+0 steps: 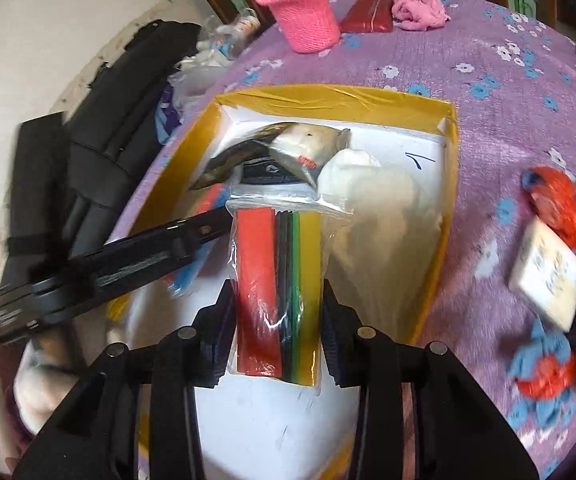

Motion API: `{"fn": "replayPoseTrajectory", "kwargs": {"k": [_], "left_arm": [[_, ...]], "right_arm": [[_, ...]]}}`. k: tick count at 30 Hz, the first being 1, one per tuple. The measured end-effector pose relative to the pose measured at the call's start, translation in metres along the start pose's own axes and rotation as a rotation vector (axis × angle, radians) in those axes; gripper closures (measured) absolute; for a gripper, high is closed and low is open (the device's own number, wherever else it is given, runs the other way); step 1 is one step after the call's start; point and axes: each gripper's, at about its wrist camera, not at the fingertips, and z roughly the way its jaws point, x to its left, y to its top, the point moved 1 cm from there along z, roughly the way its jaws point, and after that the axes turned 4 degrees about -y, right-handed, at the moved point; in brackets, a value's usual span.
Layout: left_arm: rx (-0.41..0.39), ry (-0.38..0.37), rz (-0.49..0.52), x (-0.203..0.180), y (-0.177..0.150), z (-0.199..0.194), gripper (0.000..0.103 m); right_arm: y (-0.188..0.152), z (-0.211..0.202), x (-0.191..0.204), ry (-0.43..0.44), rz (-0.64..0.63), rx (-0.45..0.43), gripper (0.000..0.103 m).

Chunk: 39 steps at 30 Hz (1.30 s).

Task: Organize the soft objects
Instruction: 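Lower both sponge packs into the yellow box and open both tools, then grasp the blue knitted cloth with red bag using the left tool while the right grasps the beige cloth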

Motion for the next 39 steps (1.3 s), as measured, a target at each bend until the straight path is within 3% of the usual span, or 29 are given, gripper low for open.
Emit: {"fn": "replayPoseTrajectory", "kwargs": {"k": [4, 6, 8, 11, 18, 21, 25, 29, 35, 39], "left_arm": [[-0.022, -0.067, -0.040, 0.012, -0.008, -0.012, 0.054], [-0.046, -0.089, -0.054, 0.013, -0.011, -0.022, 0.046], [-0.088, -0.091, -0.053, 0.011, -0.013, -0.035, 0.031], [-0.145, -0.079, -0.038, 0.005, -0.023, -0.057, 0.026], [-0.186, -0.134, 0.050, -0.039, -0.058, -0.097, 0.016], [-0.144, -0.178, 0.104, -0.067, -0.077, -0.094, 0.015], [-0.060, -0.224, 0.191, -0.117, -0.097, -0.070, 0.015], [0.014, -0.243, 0.244, -0.160, -0.114, -0.041, 0.015], [0.066, -0.159, 0.310, -0.200, -0.126, -0.002, 0.016], [0.045, -0.094, 0.356, -0.224, -0.121, 0.025, 0.014]], "right_arm": [[0.006, 0.011, 0.002, -0.050, -0.015, -0.024, 0.062], [0.007, 0.011, 0.006, -0.080, -0.042, -0.035, 0.055], [0.007, 0.009, 0.008, -0.087, -0.056, -0.047, 0.052], [0.007, 0.000, 0.005, -0.069, -0.047, -0.067, 0.052], [-0.010, -0.083, -0.021, -0.029, -0.030, -0.222, 0.052], [-0.032, -0.132, -0.057, -0.048, 0.023, -0.308, 0.049], [-0.068, -0.188, -0.126, -0.144, 0.150, -0.411, 0.041], [-0.103, -0.214, -0.196, -0.221, 0.298, -0.434, 0.041], [-0.146, -0.228, -0.264, -0.240, 0.449, -0.452, 0.041], [-0.163, -0.230, -0.289, -0.220, 0.500, -0.459, 0.041]]}}
